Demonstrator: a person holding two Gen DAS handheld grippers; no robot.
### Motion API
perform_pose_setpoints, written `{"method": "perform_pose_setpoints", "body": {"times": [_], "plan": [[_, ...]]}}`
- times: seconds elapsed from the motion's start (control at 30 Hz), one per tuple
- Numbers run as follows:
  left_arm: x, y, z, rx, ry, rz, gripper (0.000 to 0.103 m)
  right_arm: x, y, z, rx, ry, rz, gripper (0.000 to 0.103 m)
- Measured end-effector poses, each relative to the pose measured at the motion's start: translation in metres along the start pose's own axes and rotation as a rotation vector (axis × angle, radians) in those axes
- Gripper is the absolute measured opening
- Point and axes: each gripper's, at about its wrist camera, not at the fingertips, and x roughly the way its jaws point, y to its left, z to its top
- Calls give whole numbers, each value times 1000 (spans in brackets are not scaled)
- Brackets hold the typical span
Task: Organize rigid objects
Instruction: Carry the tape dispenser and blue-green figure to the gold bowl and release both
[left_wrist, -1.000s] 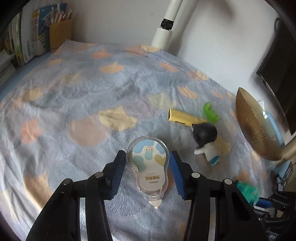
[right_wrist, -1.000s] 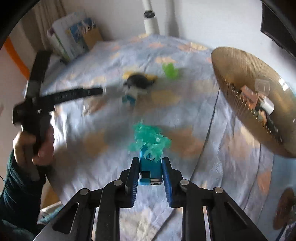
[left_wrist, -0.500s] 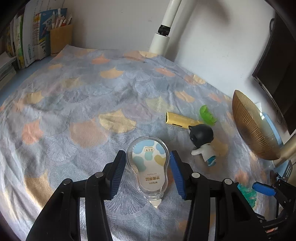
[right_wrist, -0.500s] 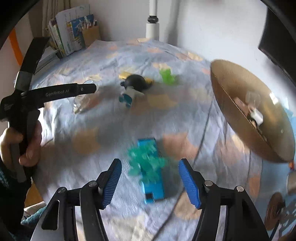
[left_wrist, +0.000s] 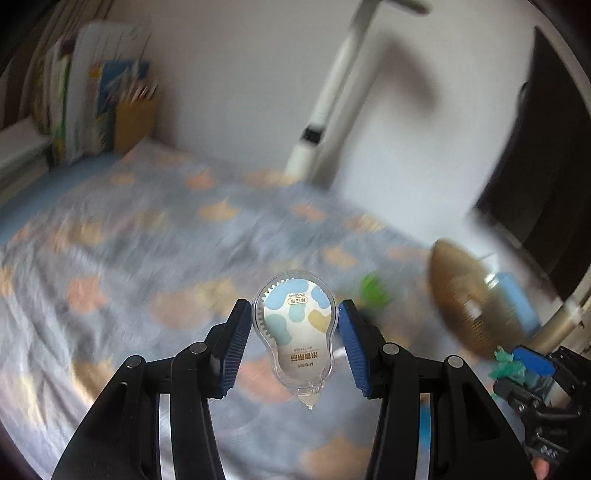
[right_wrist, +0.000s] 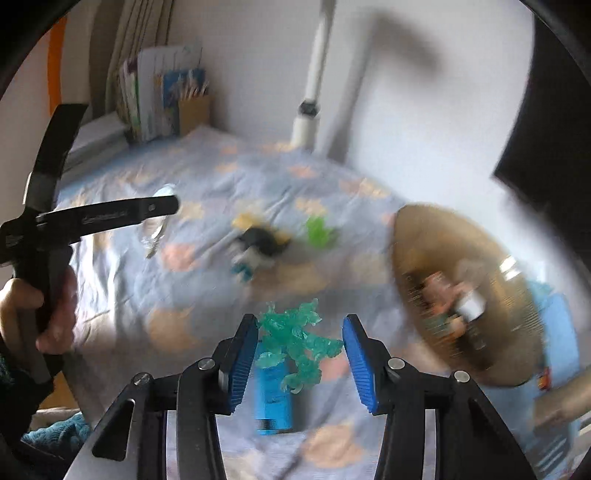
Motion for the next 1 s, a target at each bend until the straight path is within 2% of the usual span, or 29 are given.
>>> {"method": "perform_pose_setpoints", "body": {"times": [0.1, 0.17, 0.27, 0.37, 0.43, 0.53, 0.6, 0.67, 0.7, 0.73, 0.8, 0.93, 1.0], "plan": [[-8, -35, 28, 5, -47, -100, 46, -22, -31, 10, 8, -48, -65, 47], [0, -60, 40, -21, -29, -201, 46, -35, -60, 16, 45, -74, -113, 47], [27, -111, 52, 6, 22, -293, 46, -53, -108, 23, 151, -107, -177, 47], [51, -152, 53, 66, 45, -304, 46, -57, -147, 25, 257, -98, -209, 47], [74, -172, 45, 81, 96, -297, 46, -37, -175, 19, 348, 2, -213, 47], [102, -189, 32, 91, 157, -281, 46, -20, -197, 9, 400, 35, -203, 47], [108, -197, 27, 111, 156, -269, 46, -14, -204, 5, 412, 35, -197, 47], [108, -204, 23, 145, 135, -291, 48, -12, -208, 4, 415, 34, -193, 50], [106, -207, 21, 155, 127, -304, 58, -8, -210, 4, 420, 46, -190, 58], [102, -208, 20, 168, 112, -304, 74, -5, -211, 5, 426, 60, -189, 63], [93, -204, 23, 171, 78, -294, 87, -3, -215, 2, 438, 72, -197, 66], [69, -176, 40, 142, 64, -311, 87, -13, -211, -3, 461, 49, -199, 66], [49, -155, 47, 129, 29, -282, 87, -19, -208, -3, 468, 35, -178, 67]]}}
